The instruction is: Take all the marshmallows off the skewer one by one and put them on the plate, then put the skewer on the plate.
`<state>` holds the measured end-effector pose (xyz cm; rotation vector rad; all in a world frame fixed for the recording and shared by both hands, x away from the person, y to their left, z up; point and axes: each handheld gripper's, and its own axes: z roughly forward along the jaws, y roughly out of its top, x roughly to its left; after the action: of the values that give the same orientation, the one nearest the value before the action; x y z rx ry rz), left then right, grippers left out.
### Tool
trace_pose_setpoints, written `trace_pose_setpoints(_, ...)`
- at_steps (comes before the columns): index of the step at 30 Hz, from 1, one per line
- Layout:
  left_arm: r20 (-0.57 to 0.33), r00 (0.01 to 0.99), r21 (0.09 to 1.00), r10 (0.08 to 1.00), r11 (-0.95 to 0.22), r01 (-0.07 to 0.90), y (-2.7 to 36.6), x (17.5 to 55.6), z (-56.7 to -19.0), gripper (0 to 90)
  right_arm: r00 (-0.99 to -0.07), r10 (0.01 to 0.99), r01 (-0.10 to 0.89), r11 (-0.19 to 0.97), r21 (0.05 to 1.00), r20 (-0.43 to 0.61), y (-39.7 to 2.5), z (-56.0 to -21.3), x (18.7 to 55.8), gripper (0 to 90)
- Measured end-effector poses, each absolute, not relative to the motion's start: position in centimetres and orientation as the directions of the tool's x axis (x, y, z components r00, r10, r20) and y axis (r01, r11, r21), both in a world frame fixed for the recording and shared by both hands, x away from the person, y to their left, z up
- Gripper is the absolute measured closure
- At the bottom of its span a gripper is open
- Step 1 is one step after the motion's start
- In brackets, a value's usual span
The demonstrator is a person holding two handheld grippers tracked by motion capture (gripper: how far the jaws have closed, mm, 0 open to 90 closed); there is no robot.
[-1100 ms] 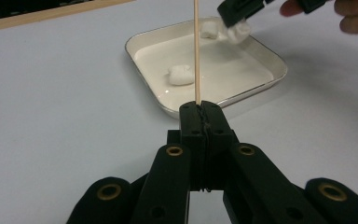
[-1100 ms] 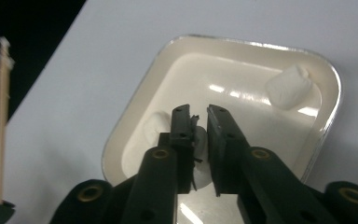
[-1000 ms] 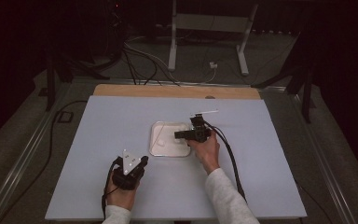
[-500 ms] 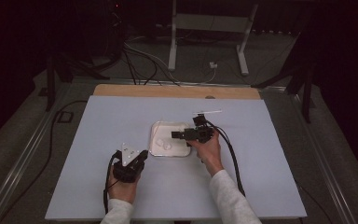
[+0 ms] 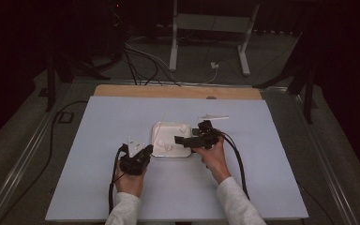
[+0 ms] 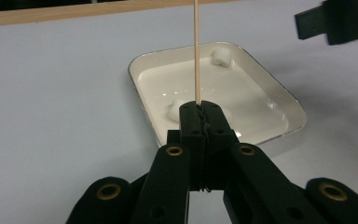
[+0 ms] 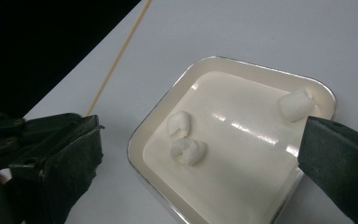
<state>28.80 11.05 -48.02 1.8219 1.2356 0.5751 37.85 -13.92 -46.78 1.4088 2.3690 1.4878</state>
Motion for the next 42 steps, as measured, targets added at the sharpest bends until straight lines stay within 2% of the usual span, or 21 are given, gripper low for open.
trace_pose_setpoints(18, -0.094, 0.353, 0.807, 0.931, -0.136, 0.574, 8.8, 31.5, -49.3, 90.0, -0.606, 0.701, 0.638, 0.148, 0.756, 0.375, -15.9, -46.7, 36.1, 0.0)
trace_pose_setpoints(42, -0.139, 0.304, 0.740, 0.943, -0.105, 0.664, 7.3, 32.4, -51.8, 90.0, -0.619, 0.691, 0.628, 0.149, 0.764, 0.374, -15.5, -46.7, 35.6, 0.0)
